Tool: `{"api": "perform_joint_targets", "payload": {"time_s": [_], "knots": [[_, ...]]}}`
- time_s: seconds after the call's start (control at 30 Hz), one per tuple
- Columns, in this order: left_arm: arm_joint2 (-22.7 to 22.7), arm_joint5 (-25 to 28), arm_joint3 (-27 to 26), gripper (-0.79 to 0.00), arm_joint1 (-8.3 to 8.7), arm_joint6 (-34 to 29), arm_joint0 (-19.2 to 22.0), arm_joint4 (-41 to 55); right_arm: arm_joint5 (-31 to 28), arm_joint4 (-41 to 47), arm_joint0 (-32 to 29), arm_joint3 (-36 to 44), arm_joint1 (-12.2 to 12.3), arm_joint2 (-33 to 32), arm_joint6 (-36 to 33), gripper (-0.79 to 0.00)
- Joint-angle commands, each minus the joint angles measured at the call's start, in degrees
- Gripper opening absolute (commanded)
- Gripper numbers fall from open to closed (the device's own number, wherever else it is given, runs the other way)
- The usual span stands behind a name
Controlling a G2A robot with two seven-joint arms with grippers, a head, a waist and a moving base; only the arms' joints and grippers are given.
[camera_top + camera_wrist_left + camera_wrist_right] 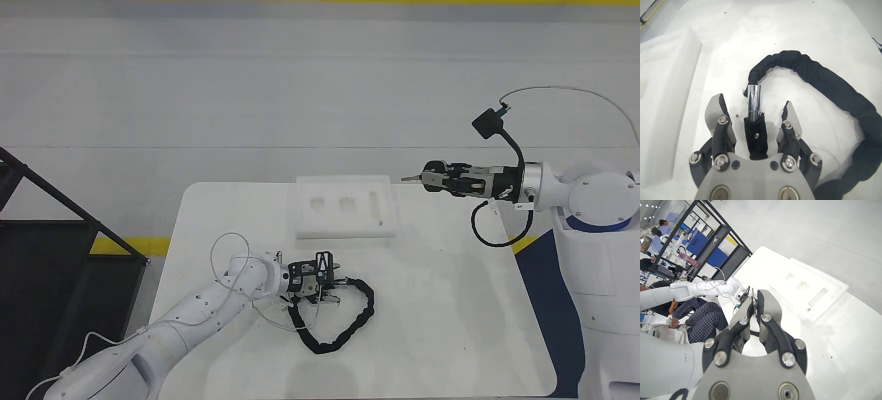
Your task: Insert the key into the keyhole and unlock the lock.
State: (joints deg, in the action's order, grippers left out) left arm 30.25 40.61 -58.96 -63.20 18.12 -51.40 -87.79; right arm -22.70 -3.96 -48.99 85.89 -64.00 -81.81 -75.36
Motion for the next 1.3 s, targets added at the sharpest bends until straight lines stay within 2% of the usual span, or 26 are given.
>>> {"api": "perform_joint_targets", "payload": {"time_s": [0.0, 0.1, 0.17, 0.27, 0.3, 0.33, 0.67, 1.1, 1.27], "knots": [[0.1, 0.1, 0.1, -0.249, -0.10, -0.1, -0.1, -0.3, 0.0, 0.0, 0.0, 0.0, 0.0, 0.0, 0.0, -0.785], [0.1, 0.4, 0.3, -0.382, -0.26, -0.1, -0.2, -0.6, 0.0, 0.0, 0.0, 0.0, 0.0, 0.0, 0.0, -0.785], [0.2, 0.4, 0.3, -0.434, -0.37, 0.0, -0.3, -0.7, 0.0, 0.0, 0.0, 0.0, 0.0, 0.0, 0.0, -0.785], [0.3, 0.7, 0.4, -0.610, -0.58, 0.1, -0.3, -0.7, 0.0, 0.0, 0.0, 0.0, 0.0, 0.0, 0.0, -0.785], [0.4, 0.6, 0.5, -0.736, -0.66, 0.0, -0.2, -0.8, 0.0, 0.0, 0.0, 0.0, 0.0, 0.0, 0.0, -0.785], [0.5, 0.5, 0.7, -0.785, -0.75, -0.3, -0.2, -0.6, 0.0, 0.0, 0.0, 0.0, 0.0, 0.0, 0.0, -0.785], [2.6, 1.7, 1.7, -0.785, -1.50, -2.2, 0.1, 4.3, 0.0, 0.0, 0.0, 0.0, 0.0, 0.0, 0.0, -0.785], [7.7, 14.9, 1.8, -0.785, -0.38, 11.5, 0.0, 11.4, 0.0, 0.0, -0.5, 0.6, 0.0, 0.4, 0.5, -0.785], [10.1, 16.8, -2.3, -0.785, 0.57, 17.2, -0.3, 10.1, 3.3, 4.1, -0.2, 1.0, 0.5, 2.2, -6.1, -0.785]]}}
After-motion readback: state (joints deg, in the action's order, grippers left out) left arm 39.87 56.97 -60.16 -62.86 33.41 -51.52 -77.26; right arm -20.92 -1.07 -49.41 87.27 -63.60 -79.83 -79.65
